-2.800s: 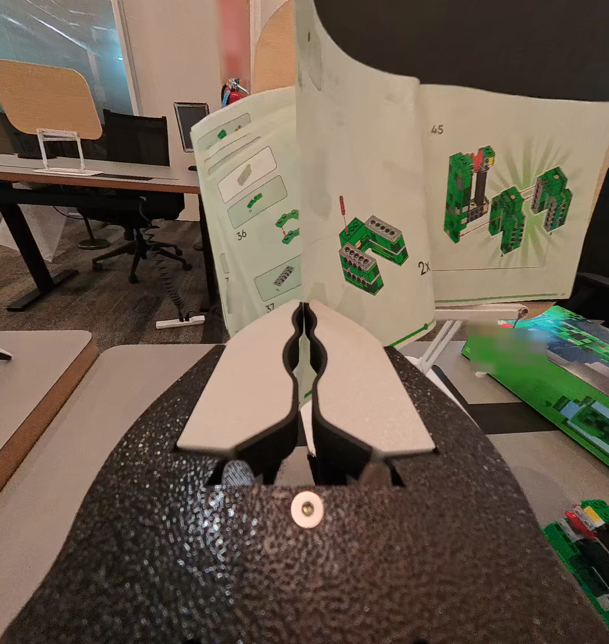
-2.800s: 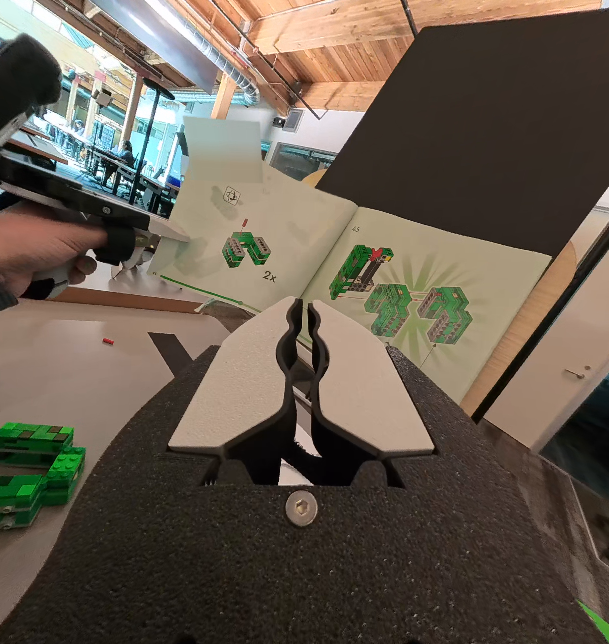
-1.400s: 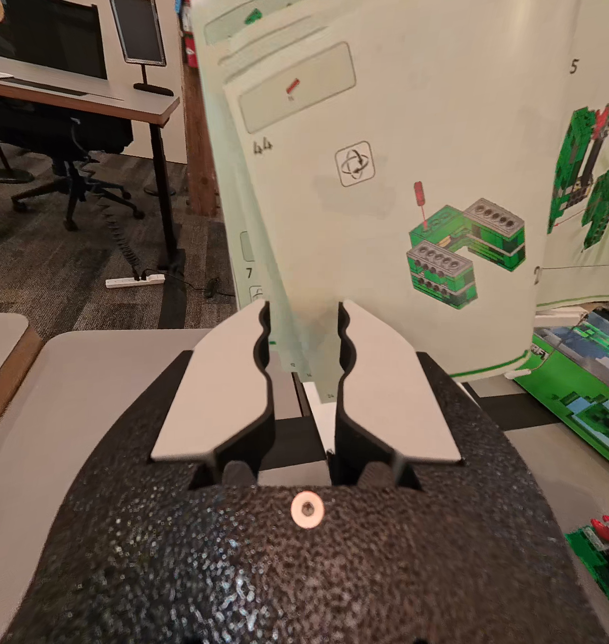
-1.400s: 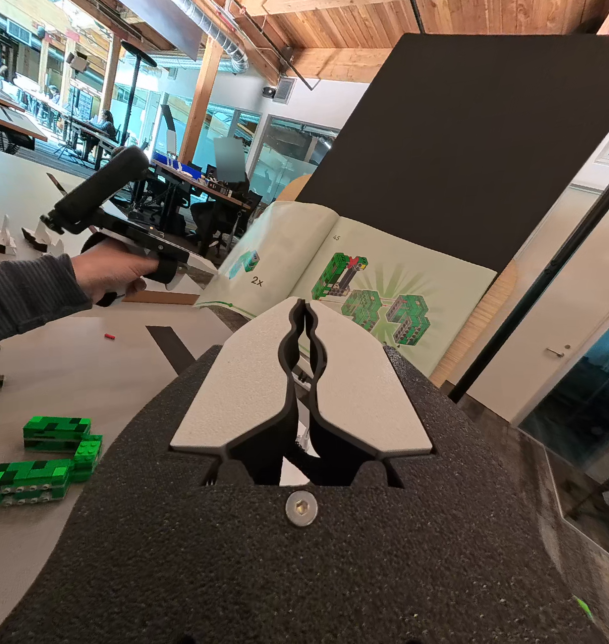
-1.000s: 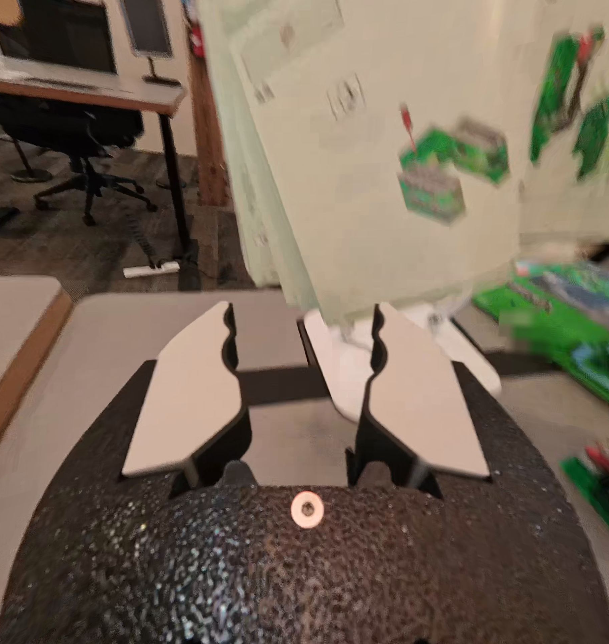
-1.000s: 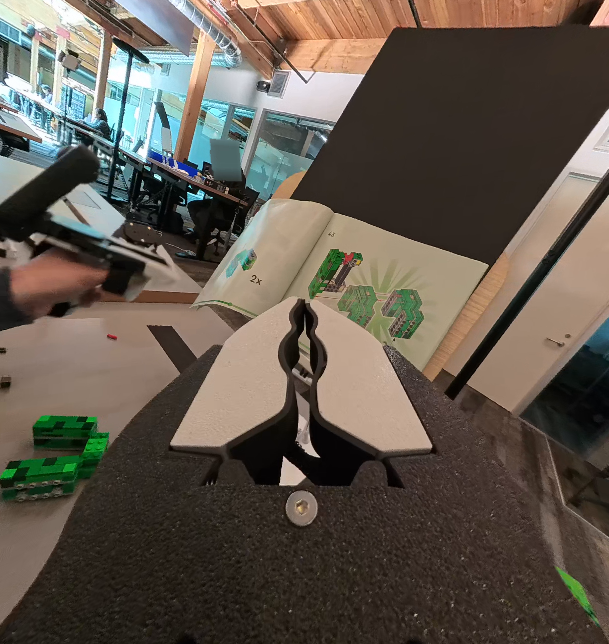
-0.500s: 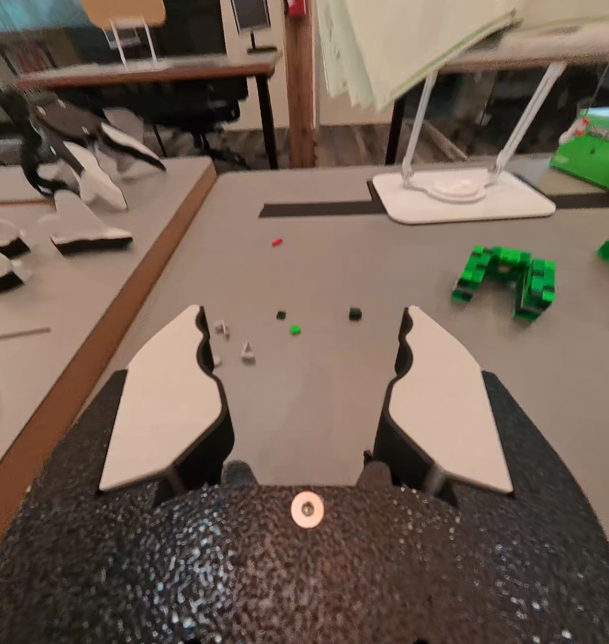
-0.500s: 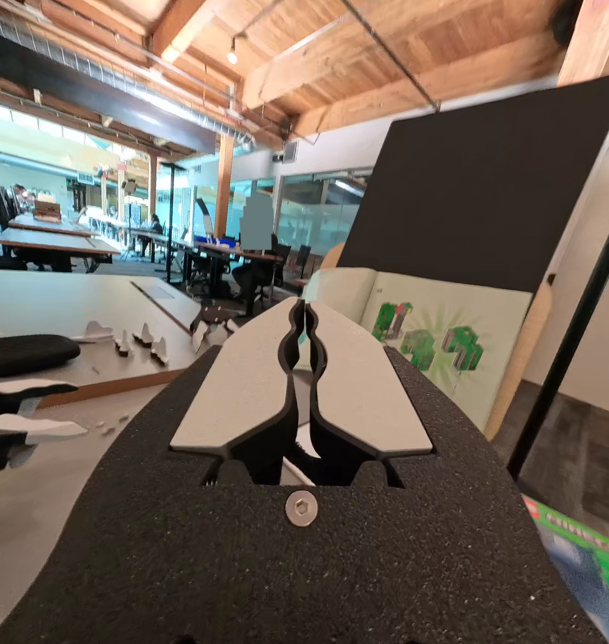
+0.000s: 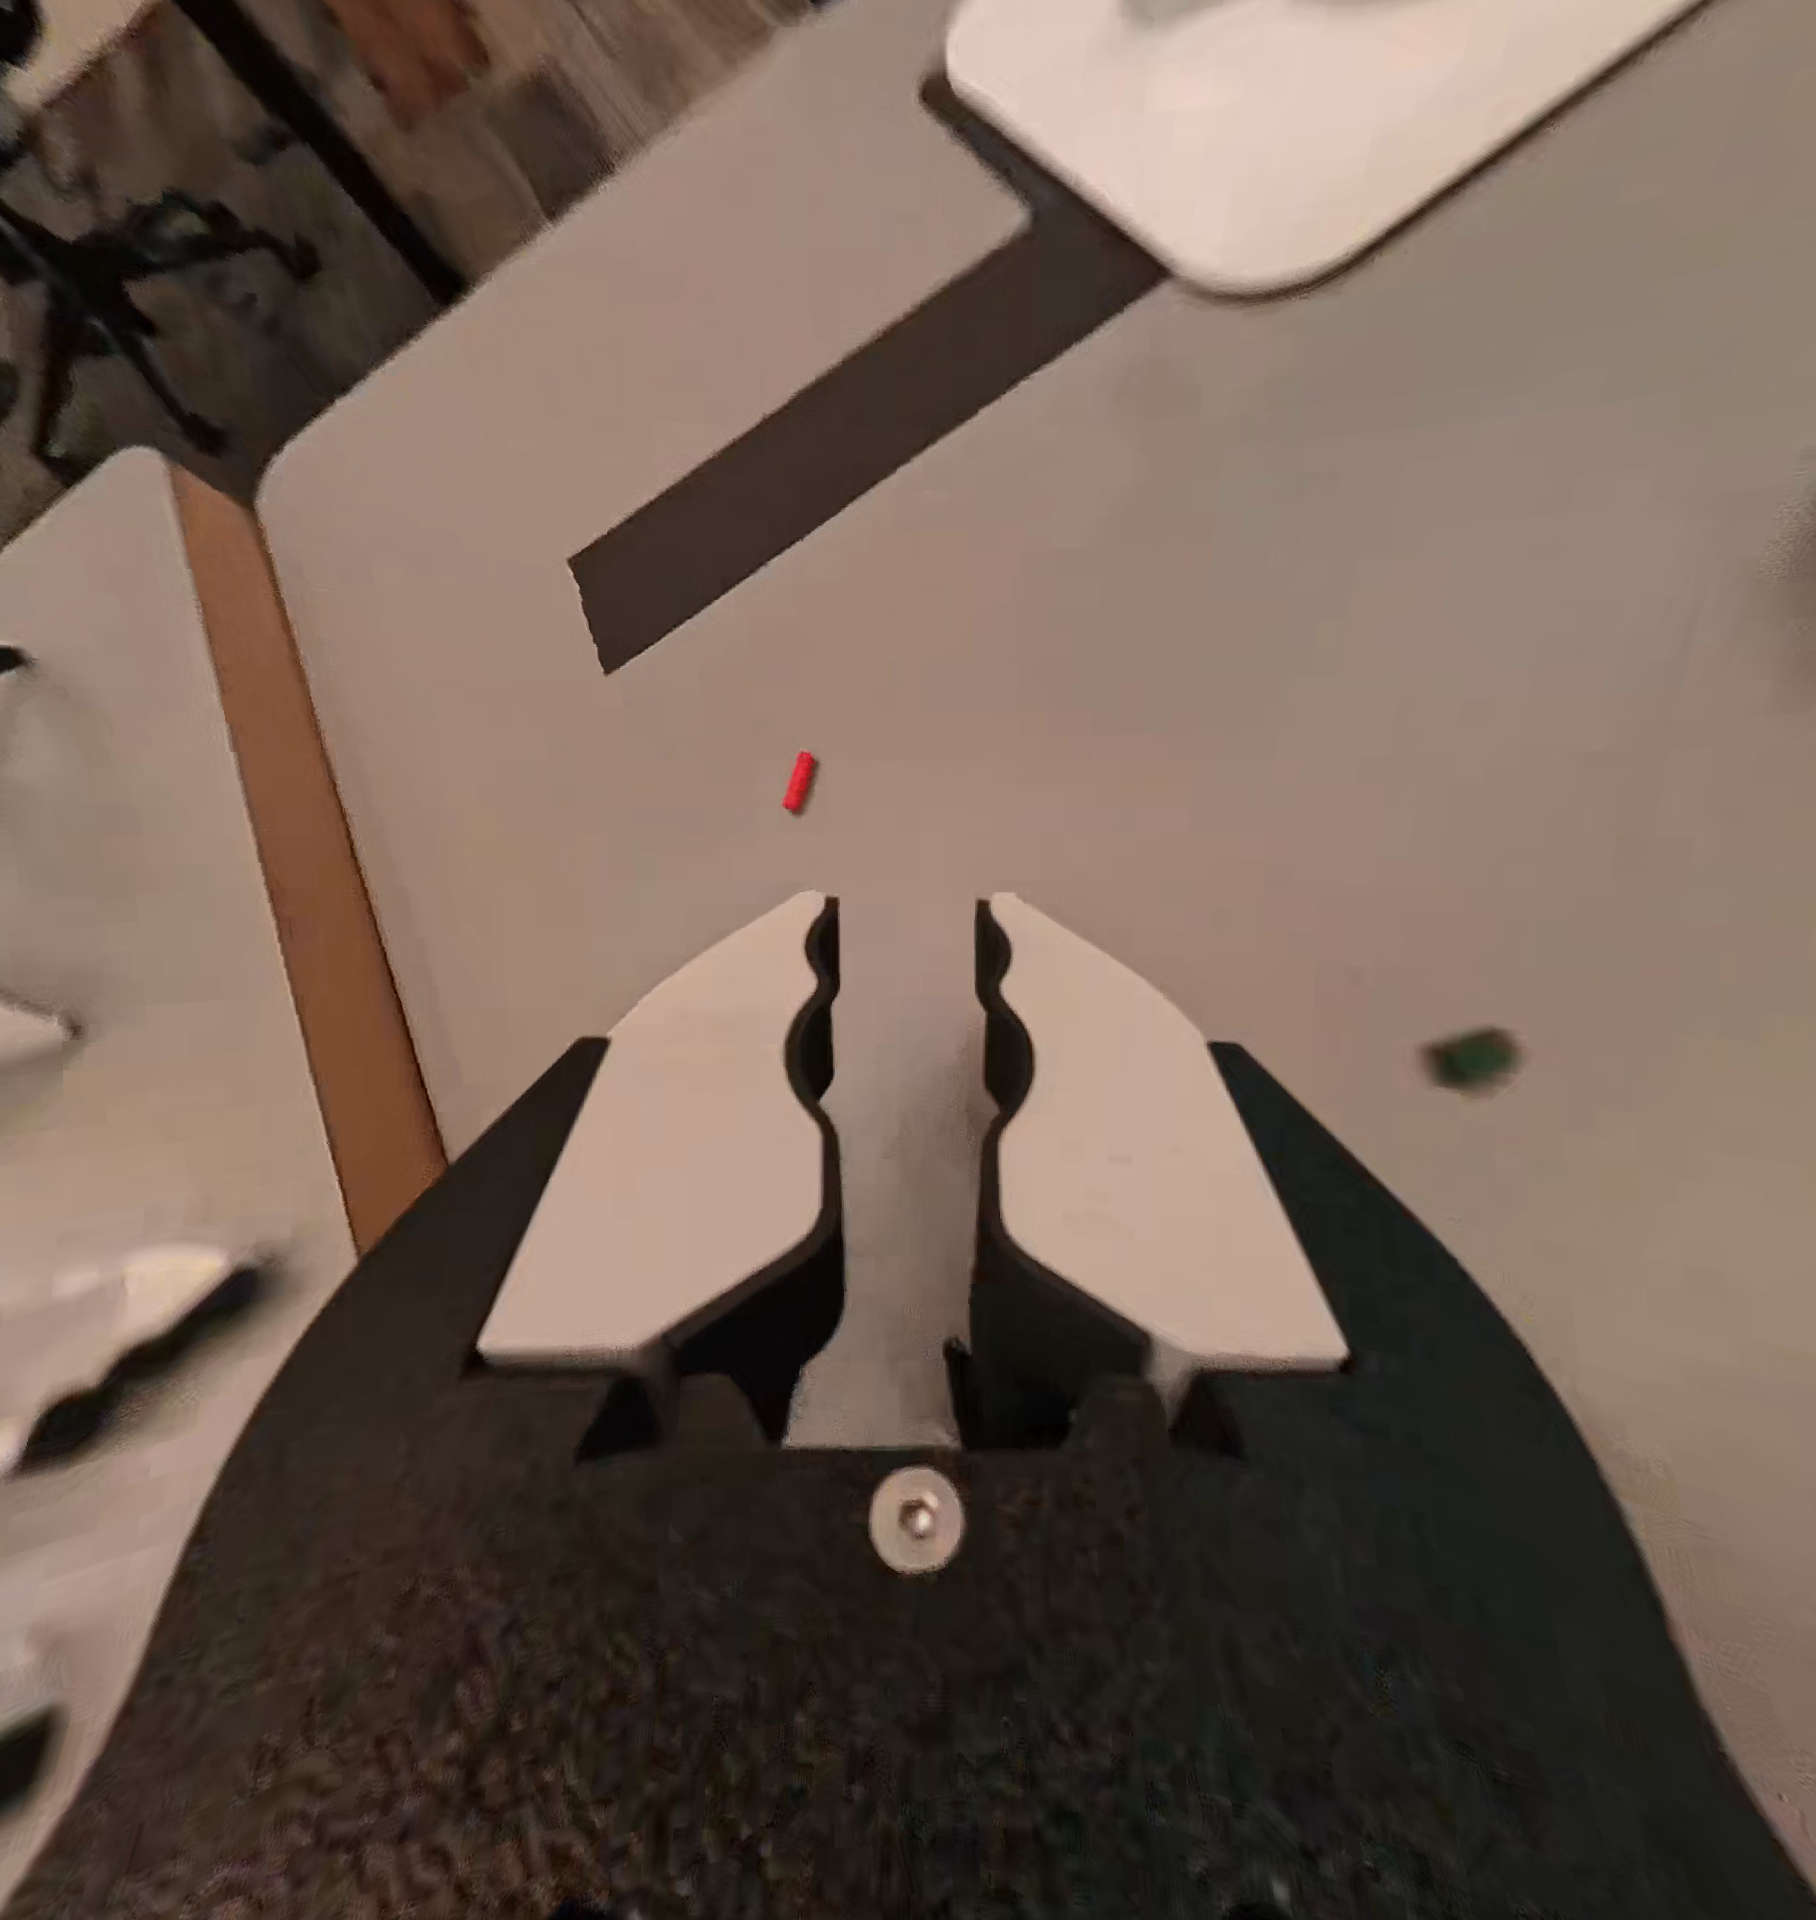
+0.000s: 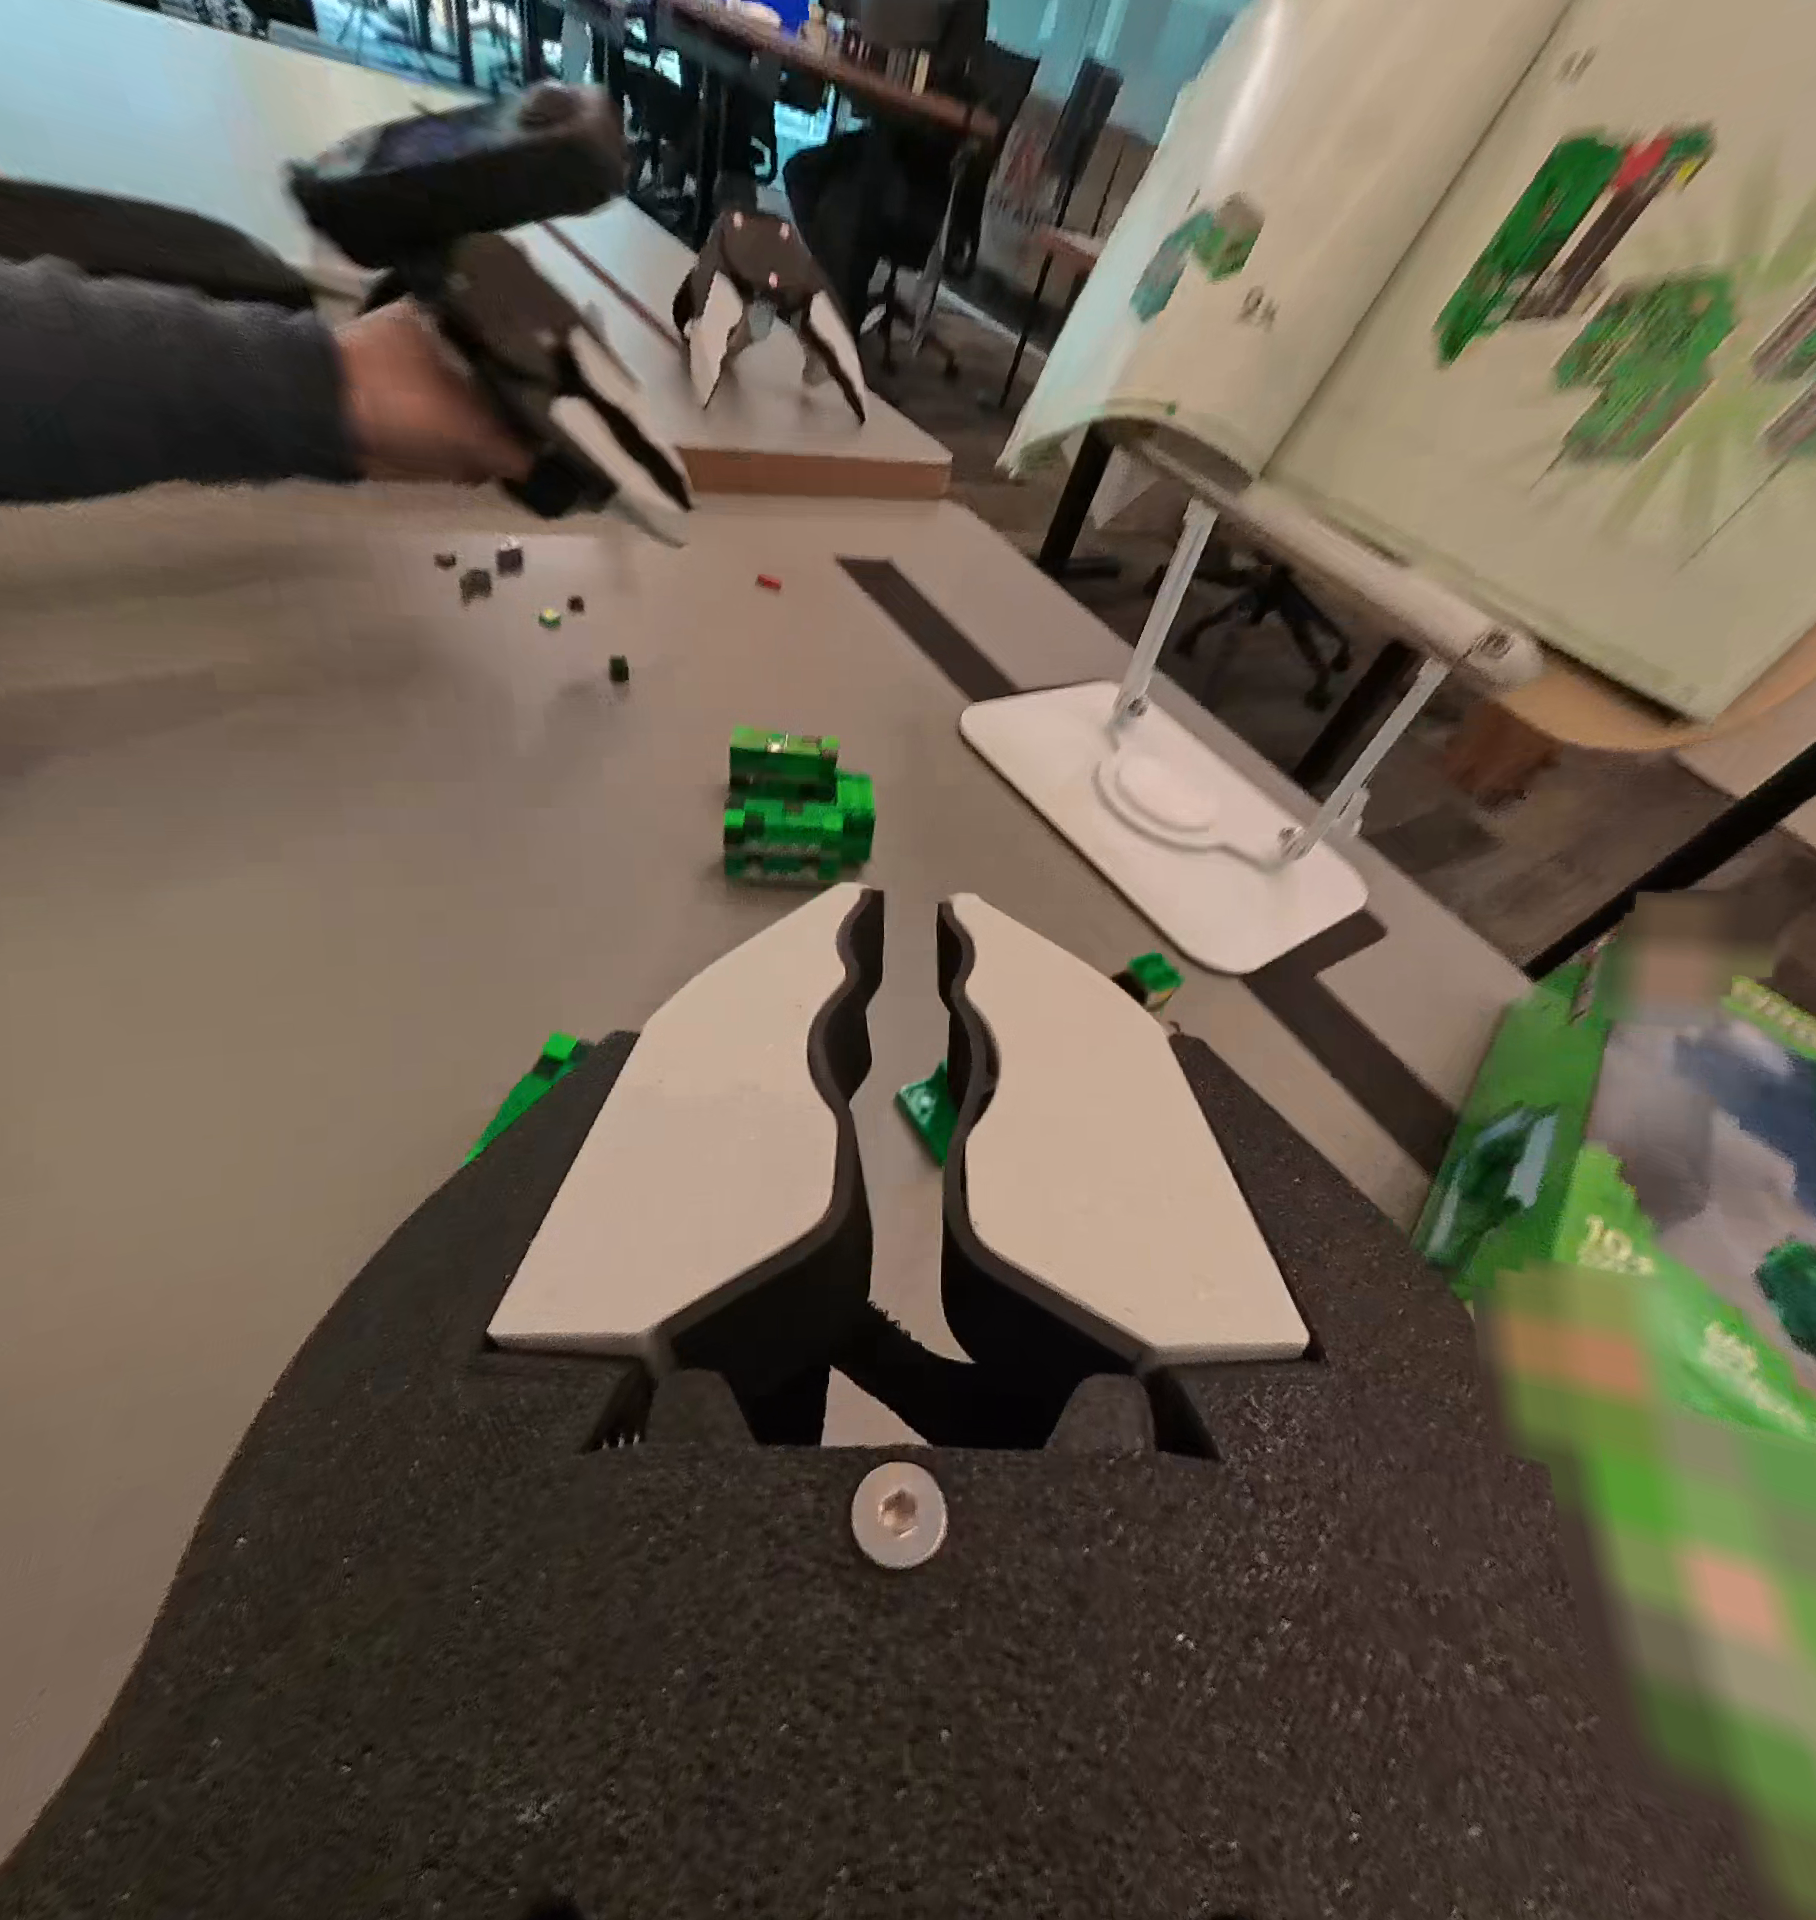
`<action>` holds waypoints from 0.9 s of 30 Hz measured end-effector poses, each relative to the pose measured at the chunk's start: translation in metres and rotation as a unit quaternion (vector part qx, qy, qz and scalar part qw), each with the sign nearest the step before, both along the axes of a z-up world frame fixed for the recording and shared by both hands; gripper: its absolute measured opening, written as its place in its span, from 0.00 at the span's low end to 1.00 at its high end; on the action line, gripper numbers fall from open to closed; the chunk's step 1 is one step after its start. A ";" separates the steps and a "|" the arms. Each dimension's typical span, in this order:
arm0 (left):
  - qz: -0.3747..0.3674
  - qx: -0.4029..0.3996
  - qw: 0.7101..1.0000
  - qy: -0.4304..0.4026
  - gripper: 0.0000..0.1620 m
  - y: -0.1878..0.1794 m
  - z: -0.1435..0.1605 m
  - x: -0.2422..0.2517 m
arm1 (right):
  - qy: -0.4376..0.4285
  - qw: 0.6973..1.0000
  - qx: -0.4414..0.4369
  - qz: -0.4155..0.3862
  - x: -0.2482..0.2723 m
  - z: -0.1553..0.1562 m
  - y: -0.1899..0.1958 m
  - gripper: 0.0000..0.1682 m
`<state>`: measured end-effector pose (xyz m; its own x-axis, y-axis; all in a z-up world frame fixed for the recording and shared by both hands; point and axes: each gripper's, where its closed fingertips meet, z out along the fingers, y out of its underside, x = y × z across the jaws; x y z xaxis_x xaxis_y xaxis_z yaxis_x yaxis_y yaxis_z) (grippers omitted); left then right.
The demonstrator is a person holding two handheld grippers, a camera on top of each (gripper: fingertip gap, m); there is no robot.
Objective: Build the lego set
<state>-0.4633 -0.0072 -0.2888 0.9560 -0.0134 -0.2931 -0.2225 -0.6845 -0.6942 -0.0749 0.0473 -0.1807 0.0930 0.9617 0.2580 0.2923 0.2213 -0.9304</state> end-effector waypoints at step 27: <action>-0.280 0.091 0.955 -0.025 0.02 0.050 0.038 0.093 | -0.013 0.999 -0.027 0.040 -0.005 -0.024 -0.014 0.02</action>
